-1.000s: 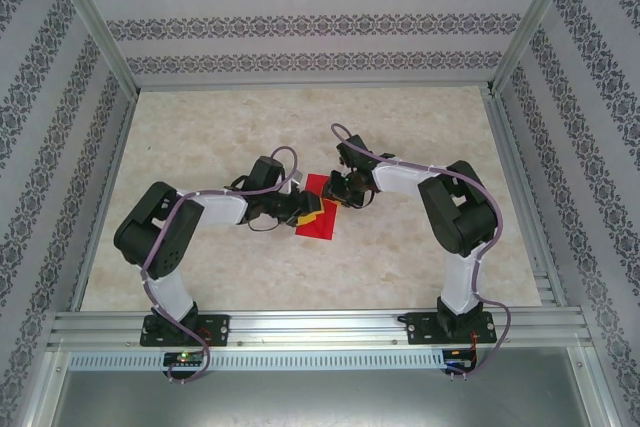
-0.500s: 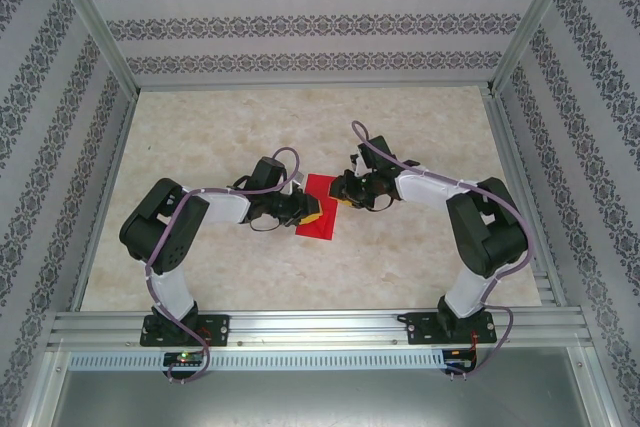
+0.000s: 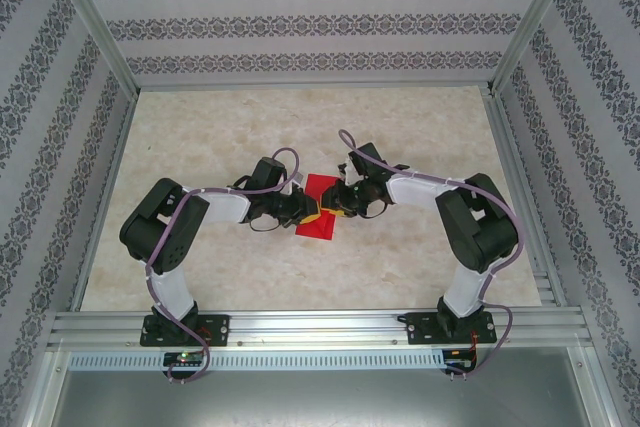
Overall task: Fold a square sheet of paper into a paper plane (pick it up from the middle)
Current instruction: Fold the triangle a second time at the center of the table.
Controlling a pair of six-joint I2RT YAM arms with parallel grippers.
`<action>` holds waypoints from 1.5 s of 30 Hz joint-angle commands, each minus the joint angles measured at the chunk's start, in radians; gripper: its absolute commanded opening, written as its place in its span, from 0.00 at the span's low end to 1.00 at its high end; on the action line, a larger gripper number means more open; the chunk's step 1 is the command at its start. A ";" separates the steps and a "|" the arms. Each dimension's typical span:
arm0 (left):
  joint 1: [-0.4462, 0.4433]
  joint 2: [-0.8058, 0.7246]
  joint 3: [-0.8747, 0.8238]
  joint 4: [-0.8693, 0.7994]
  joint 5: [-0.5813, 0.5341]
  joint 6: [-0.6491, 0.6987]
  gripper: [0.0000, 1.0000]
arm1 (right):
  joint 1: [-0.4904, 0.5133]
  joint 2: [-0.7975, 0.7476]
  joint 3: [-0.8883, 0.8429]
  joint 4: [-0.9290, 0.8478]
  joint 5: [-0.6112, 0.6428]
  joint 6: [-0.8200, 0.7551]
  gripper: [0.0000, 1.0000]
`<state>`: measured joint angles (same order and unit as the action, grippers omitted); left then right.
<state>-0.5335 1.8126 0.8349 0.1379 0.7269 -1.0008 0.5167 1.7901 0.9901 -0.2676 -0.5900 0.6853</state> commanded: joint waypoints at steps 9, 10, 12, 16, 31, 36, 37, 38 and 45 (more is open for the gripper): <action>-0.016 0.000 0.023 -0.014 -0.007 0.010 0.14 | 0.003 -0.002 -0.017 0.020 -0.012 -0.026 0.10; -0.015 -0.002 0.021 -0.001 0.001 0.007 0.14 | 0.002 -0.001 -0.013 0.012 0.002 -0.031 0.09; -0.015 -0.005 0.019 0.044 0.031 -0.011 0.14 | -0.001 0.005 -0.007 -0.004 0.022 -0.042 0.07; -0.015 -0.013 0.037 0.031 0.037 0.001 0.14 | -0.010 0.020 -0.004 -0.006 0.045 -0.049 0.06; -0.021 0.046 0.083 0.017 0.048 0.016 0.13 | -0.021 0.063 0.034 -0.029 0.116 -0.067 0.06; -0.026 0.060 0.100 0.003 0.048 0.025 0.13 | -0.024 0.073 0.046 -0.030 0.117 -0.070 0.06; -0.027 0.064 0.105 -0.005 0.048 0.030 0.13 | -0.024 0.074 0.047 -0.031 0.116 -0.071 0.06; -0.028 0.068 0.108 -0.011 0.045 0.033 0.13 | -0.025 0.076 0.050 -0.031 0.117 -0.072 0.06; -0.031 0.082 0.110 -0.018 0.039 0.036 0.12 | -0.027 0.082 0.057 -0.042 0.124 -0.077 0.06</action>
<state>-0.5468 1.8717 0.9260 0.1337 0.7551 -0.9955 0.5011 1.8595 1.0203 -0.3027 -0.4877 0.6289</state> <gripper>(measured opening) 0.123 0.060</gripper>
